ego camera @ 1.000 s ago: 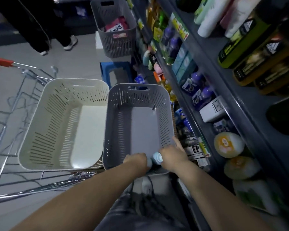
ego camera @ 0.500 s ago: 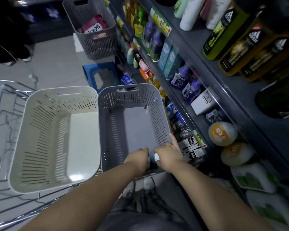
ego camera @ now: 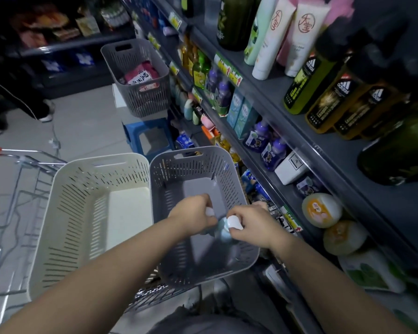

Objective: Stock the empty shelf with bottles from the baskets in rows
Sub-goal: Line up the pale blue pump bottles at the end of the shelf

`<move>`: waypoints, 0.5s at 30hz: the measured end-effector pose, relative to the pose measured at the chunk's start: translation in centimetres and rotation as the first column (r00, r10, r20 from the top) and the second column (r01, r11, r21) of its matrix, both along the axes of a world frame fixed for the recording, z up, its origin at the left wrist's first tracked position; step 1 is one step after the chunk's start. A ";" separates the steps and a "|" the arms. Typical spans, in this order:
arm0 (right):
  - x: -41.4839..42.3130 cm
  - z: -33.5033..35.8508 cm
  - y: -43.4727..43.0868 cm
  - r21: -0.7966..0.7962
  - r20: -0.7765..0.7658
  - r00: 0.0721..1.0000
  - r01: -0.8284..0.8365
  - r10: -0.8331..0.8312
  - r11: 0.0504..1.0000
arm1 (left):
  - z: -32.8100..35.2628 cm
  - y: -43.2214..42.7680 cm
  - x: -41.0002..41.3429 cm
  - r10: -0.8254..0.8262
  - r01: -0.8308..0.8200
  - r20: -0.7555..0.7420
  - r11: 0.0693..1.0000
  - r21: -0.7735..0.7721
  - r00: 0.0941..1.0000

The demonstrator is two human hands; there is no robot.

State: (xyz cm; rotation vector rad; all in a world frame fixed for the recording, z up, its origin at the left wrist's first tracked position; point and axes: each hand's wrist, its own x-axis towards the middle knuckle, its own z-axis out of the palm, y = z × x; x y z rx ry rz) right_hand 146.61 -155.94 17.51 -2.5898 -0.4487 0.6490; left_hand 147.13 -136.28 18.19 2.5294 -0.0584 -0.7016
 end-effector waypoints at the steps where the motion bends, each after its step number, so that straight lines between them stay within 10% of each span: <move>1: 0.4 0.9 0.1 0.041 -0.023 0.999 0.031 -0.030 0.999 | 0.9 0.2 0.6 -0.016 0.016 0.024 1.000 0.004 1.000; 15: 2.6 12.8 -0.3 0.536 0.068 0.905 0.322 -0.420 0.780 | 11.9 0.5 4.9 -0.038 0.095 0.317 0.981 -0.168 0.948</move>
